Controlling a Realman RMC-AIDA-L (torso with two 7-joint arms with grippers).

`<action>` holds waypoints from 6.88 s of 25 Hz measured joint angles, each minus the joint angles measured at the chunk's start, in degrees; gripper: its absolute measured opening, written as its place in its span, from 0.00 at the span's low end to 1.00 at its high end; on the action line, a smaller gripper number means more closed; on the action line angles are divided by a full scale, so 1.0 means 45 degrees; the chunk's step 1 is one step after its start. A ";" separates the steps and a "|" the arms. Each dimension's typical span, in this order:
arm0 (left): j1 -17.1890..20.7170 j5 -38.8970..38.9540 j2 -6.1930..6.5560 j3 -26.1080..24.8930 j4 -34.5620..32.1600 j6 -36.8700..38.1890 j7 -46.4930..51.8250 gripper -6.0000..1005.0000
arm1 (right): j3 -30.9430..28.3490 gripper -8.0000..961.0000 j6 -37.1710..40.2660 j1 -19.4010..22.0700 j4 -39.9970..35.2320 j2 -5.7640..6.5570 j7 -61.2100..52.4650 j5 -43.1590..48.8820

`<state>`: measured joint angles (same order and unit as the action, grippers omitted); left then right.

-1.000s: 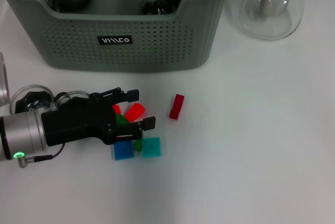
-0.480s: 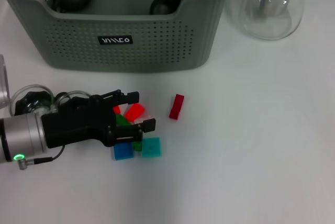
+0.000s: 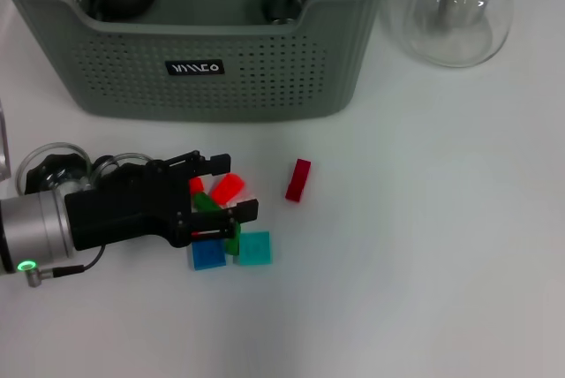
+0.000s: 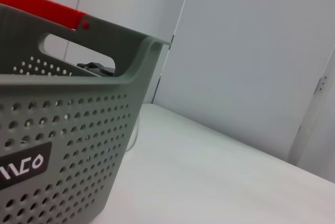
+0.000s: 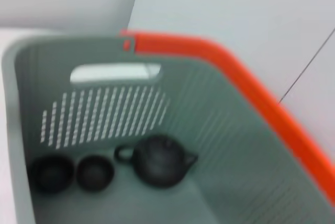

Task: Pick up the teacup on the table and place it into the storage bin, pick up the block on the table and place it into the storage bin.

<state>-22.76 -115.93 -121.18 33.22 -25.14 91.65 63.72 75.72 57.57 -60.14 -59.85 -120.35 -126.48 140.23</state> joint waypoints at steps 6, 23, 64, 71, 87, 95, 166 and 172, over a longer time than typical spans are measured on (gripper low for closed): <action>-0.0023 0.0023 0.0029 0.0000 -0.0054 0.0020 0.0004 0.85 | -0.0038 0.81 0.1046 0.1991 -0.4501 0.0008 -0.0332 -0.1054; 0.0199 0.0166 0.0655 -0.1790 -0.0305 0.2095 0.0094 0.85 | -0.2567 0.97 0.7071 0.8092 -0.7929 0.0043 0.3514 -1.0027; -0.1697 -1.0588 -0.0311 0.1298 -1.0496 -0.0680 1.1076 0.82 | -0.3105 0.97 0.9521 0.5642 0.1116 0.0027 0.5716 -0.4000; -0.1762 -1.0605 -0.0286 0.1756 -0.9974 -0.0854 1.1282 0.81 | -0.2932 0.97 0.9266 0.5546 0.1221 0.0025 0.5724 -0.3949; -0.1595 -1.0645 -0.0404 0.1945 -0.9848 -0.1298 1.1442 0.18 | -0.2944 0.97 0.9196 0.5617 0.1230 0.0019 0.5724 -0.3994; -0.1386 -1.0638 -0.0410 0.2138 -0.9879 -0.1504 1.1466 0.06 | -0.3011 0.97 0.9198 0.5671 0.1230 0.0006 0.5703 -0.4014; -0.9176 -1.0610 0.1184 0.5261 -0.2296 -0.7842 1.8839 0.05 | -0.4421 0.97 0.8944 0.5635 0.1899 0.0968 0.4192 -0.3544; -0.9116 -1.0621 0.1052 0.5471 -0.2257 -0.7872 1.8834 0.06 | -0.4405 0.97 0.8944 0.5649 0.1899 0.0927 0.4219 -0.3545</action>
<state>-63.78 -163.73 -116.44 57.84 -35.29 56.22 148.47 55.90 97.82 -34.71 -51.30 -116.18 -107.49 124.28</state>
